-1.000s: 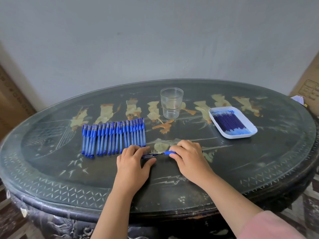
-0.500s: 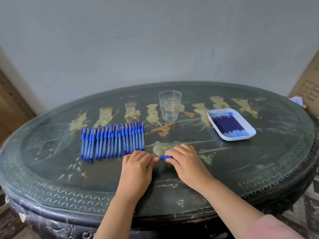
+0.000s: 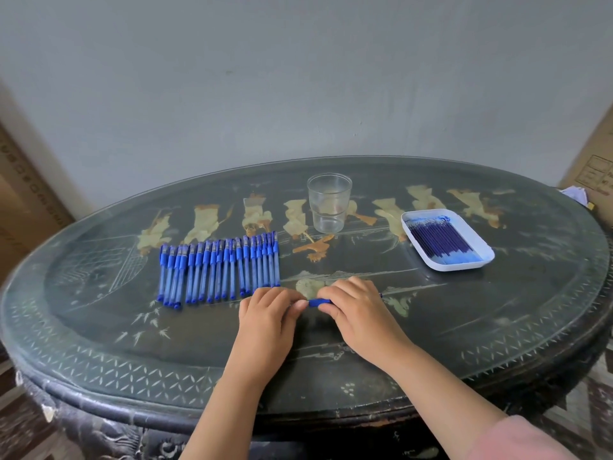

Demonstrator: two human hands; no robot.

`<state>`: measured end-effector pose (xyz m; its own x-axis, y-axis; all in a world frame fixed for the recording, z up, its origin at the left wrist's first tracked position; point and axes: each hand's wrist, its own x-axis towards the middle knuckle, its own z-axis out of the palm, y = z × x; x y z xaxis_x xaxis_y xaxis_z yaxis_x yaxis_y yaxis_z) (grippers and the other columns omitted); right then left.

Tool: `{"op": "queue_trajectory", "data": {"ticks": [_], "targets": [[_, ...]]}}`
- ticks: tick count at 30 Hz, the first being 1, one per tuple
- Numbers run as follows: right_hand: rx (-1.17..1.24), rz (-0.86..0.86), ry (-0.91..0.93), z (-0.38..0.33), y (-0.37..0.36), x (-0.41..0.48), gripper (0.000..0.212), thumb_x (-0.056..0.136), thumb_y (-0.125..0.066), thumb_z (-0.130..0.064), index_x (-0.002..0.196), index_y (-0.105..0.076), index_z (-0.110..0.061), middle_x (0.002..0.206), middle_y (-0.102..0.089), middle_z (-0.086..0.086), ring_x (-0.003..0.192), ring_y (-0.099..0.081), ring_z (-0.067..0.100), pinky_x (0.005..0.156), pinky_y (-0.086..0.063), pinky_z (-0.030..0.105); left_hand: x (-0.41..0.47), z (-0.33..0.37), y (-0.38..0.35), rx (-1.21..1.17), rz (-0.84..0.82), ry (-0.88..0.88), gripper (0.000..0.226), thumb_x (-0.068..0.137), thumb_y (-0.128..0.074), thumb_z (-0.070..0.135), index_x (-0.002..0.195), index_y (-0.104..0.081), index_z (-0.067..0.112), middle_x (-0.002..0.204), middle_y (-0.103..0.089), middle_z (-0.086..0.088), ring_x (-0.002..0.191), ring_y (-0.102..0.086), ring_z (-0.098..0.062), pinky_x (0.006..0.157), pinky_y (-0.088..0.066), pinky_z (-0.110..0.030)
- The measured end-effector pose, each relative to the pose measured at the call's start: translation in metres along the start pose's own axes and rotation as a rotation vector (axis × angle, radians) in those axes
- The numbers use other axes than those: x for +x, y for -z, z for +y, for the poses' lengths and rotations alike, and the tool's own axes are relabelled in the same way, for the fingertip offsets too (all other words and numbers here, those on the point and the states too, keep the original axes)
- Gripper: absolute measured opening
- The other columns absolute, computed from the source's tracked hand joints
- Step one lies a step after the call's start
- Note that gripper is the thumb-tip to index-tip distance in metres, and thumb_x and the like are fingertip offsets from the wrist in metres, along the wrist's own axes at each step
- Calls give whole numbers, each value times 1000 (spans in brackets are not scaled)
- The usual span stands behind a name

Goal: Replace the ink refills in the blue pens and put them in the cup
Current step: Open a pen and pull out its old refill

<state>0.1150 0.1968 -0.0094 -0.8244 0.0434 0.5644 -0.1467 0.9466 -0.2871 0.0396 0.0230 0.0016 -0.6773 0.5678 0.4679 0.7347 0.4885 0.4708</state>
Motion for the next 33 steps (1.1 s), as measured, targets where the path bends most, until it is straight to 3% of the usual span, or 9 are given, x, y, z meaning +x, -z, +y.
{"op": "queue_trajectory", "data": {"ticks": [4,6,8,11,14,17,22,30,33], "targets": [[-9,-1,-13,-1,1,1,26,96,-42,-34,101,-65,-21,94,-63,-10,87,-52,15,77,-47,33,-1,-1,0,-86,-60,58,49,90,-54,55,134,-45,36,107,-56,24,102,-48,1,95,-29,-26],[-15,6,-13,-1,1,1,26,96,-42,-33,100,-64,-21,91,-62,-10,85,-50,14,76,-47,34,-1,0,0,-84,-26,41,28,91,-62,37,116,-49,37,101,-57,22,96,-51,-4,92,-37,-33],[-19,0,-12,-1,1,1,26,96,-42,-34,100,-65,-21,91,-62,-11,85,-49,14,76,-46,33,0,1,1,-59,9,27,11,94,-53,40,102,-56,33,94,-60,19,90,-54,-7,86,-42,-37],[-13,-4,-18,-1,0,1,26,96,-42,-35,101,-65,-22,93,-63,-11,86,-51,14,77,-46,33,0,2,4,-65,-29,51,49,91,-39,61,121,-61,29,100,-62,18,95,-54,-3,93,-39,-33],[-9,8,-17,0,0,1,27,97,-42,-34,100,-65,-21,93,-63,-10,86,-51,14,76,-47,33,-1,3,5,-161,-51,76,53,88,-63,49,136,-50,29,100,-57,23,96,-53,1,94,-36,-24],[-18,19,-8,0,-1,1,24,97,-43,-33,99,-64,-21,90,-61,-11,84,-50,15,74,-46,34,-1,3,6,-173,-2,26,25,86,-72,16,107,-60,24,90,-58,20,89,-53,-1,81,-44,-22],[-20,12,0,2,-2,0,23,98,-42,-33,100,-63,-22,90,-60,-11,85,-49,15,77,-40,31,1,3,6,-192,-19,82,3,93,-61,23,92,-59,24,85,-57,19,85,-53,-3,75,-41,-12],[-31,22,-9,1,-2,0,22,98,-41,-32,101,-61,-23,91,-60,-11,85,-49,15,77,-39,28,0,4,8,-234,-50,204,30,99,-42,36,78,-53,16,75,-56,4,74,-51,-14,67,-43,-26],[-41,22,-16,1,-2,0,24,98,-40,-32,101,-62,-22,92,-61,-12,85,-49,15,77,-39,29,0,5,10,-253,3,257,28,95,-47,41,80,-57,20,73,-60,5,70,-54,-11,63,-42,-22]]}}
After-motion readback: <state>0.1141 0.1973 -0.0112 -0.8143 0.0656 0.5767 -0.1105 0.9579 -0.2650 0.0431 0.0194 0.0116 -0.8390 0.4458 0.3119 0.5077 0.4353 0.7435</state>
